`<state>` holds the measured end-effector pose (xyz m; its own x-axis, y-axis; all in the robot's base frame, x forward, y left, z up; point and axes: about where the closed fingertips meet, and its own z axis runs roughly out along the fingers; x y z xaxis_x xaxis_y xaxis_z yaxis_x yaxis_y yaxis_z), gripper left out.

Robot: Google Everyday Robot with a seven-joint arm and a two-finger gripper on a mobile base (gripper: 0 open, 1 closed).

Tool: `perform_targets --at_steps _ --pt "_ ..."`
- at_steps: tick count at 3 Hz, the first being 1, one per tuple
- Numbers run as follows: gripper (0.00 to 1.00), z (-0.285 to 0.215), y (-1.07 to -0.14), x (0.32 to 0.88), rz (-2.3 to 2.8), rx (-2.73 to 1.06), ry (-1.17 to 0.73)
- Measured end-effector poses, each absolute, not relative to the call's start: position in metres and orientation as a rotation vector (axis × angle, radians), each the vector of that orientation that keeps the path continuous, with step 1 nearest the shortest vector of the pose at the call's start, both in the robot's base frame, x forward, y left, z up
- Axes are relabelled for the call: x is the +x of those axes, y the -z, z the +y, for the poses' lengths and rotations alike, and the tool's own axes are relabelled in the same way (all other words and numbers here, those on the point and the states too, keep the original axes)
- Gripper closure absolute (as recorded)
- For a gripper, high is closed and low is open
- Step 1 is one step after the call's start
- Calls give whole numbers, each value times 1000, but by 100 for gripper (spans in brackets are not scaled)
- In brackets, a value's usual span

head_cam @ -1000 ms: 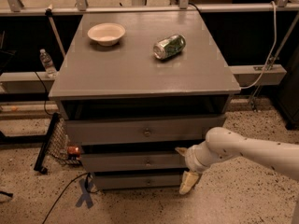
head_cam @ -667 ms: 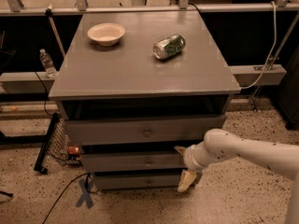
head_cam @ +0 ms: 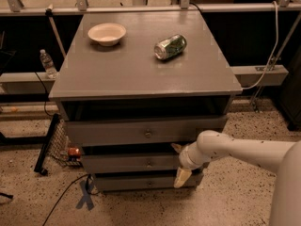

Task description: Open middle drawer

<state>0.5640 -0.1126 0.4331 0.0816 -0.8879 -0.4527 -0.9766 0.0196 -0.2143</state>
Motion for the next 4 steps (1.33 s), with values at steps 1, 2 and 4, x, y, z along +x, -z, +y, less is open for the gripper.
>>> perform_targets --at_steps 1,2,4 --pt "0 -104 -414 582 1836 -1886 -233" --pt "0 -103 -410 584 1839 -1880 -248" --pt "47 -100 -407 582 1838 -1885 -257"
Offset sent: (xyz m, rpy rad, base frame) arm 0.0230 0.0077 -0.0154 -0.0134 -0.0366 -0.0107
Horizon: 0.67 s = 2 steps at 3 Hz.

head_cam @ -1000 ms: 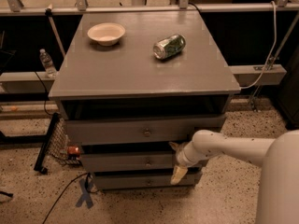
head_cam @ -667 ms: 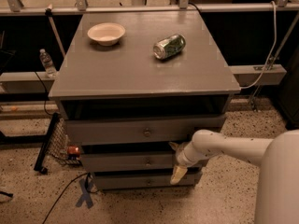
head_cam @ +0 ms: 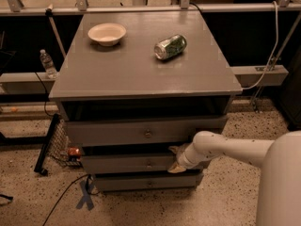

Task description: Open middle drawer

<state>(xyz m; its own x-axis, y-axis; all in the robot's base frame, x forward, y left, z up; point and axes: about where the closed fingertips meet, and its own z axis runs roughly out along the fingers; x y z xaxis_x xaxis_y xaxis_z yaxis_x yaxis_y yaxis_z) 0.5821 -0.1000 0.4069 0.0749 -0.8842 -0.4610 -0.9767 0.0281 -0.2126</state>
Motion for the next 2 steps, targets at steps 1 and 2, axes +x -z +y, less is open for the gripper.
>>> perform_targets --at_steps 1,2 --pt "78 -98 -405 581 1837 -1887 -262" --pt "100 -98 -408 581 1837 -1887 -262"
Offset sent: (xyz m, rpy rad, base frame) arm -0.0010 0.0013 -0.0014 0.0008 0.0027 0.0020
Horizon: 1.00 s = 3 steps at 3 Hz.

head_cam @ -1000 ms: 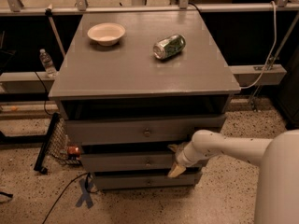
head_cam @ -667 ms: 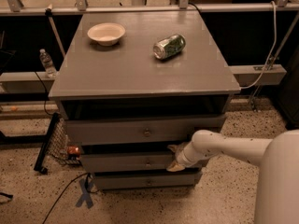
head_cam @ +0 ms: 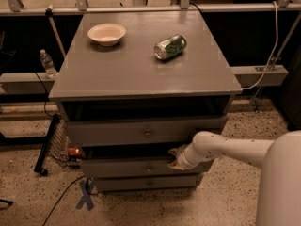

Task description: Open middle drawer

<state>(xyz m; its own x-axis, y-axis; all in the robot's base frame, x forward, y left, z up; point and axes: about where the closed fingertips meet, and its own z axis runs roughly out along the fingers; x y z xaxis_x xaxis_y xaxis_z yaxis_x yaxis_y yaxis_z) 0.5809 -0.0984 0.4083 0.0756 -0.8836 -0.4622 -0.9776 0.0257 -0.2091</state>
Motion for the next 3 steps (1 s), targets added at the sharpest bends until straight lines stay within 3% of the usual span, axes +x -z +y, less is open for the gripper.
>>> perform_targets --at_steps 3 --pt "100 -100 -409 559 1858 -1913 -265"
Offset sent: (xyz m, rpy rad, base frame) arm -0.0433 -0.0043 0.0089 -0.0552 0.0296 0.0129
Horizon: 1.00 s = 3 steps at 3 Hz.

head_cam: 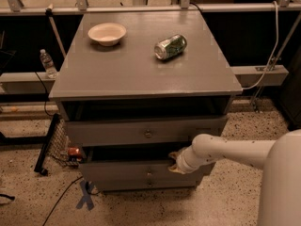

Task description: Open middle drawer

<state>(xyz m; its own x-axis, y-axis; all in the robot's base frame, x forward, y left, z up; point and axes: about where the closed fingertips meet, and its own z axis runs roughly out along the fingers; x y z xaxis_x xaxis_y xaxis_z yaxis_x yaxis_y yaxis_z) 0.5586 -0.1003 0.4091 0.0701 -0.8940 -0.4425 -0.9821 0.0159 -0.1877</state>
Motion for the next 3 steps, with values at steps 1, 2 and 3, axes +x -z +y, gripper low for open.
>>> perform_targets --at_steps 1,2,3 --pt "100 -100 -411 558 1860 -1914 -265" --pt "100 -100 -411 558 1860 -1914 -265" --pt "100 -105 -413 533 1884 -1902 -267"
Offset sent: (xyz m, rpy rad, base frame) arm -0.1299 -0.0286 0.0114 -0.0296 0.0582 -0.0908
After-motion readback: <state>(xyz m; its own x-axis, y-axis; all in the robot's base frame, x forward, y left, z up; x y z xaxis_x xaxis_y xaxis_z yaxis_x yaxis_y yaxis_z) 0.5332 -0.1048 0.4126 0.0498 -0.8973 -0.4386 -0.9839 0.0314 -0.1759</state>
